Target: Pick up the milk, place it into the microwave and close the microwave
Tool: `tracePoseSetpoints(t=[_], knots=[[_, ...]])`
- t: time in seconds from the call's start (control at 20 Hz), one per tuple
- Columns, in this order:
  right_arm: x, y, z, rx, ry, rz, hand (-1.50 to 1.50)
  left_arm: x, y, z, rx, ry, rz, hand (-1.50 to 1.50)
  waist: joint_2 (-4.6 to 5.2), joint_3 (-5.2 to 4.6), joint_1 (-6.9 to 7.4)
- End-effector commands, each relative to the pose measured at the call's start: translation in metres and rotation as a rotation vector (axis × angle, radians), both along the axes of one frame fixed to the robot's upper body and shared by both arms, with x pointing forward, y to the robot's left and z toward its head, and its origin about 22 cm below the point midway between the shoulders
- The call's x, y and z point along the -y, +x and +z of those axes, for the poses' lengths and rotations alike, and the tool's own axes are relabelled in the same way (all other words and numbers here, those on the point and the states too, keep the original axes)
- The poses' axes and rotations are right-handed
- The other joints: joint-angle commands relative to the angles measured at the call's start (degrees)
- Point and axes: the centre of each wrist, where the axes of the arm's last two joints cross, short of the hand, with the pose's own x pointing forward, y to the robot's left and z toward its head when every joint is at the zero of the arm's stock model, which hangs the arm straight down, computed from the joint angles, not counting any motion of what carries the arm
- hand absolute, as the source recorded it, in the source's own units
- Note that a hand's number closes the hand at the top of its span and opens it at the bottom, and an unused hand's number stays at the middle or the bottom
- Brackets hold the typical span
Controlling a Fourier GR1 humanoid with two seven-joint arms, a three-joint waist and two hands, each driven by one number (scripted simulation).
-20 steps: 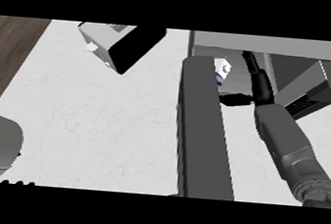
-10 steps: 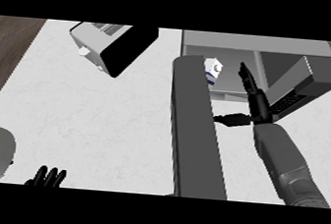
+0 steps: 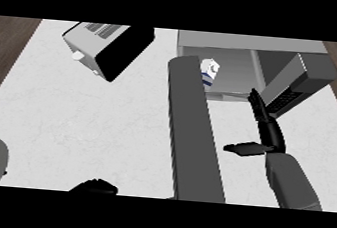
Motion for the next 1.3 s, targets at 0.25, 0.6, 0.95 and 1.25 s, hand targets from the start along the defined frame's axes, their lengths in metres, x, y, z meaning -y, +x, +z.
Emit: tracePoseSetpoints(t=[0.25, 0.6, 0.95, 1.25], knots=[[0.039, -0.058, 0.001, 0.029, 0.028, 0.018, -1.50, 0.021, 0.043, -0.005, -0.030, 0.104, -0.110, 1.50, 0.07, -0.06, 0.04], [0.072, -0.121, 0.013, 0.074, -0.023, -0.084, -1.50, 0.067, 0.099, -0.017, -0.055, 0.219, -0.205, 1.50, 0.42, -0.05, -0.47], [0.106, -0.142, 0.042, 0.068, -0.061, -0.112, -1.50, 0.115, 0.123, -0.054, -0.136, 0.435, -0.406, 1.50, 0.70, -0.01, -0.24], [0.112, -0.129, 0.073, 0.159, 0.008, -0.054, -1.50, 0.135, 0.138, -0.091, -0.116, 0.399, -0.503, 1.50, 1.13, -0.09, -1.49]])
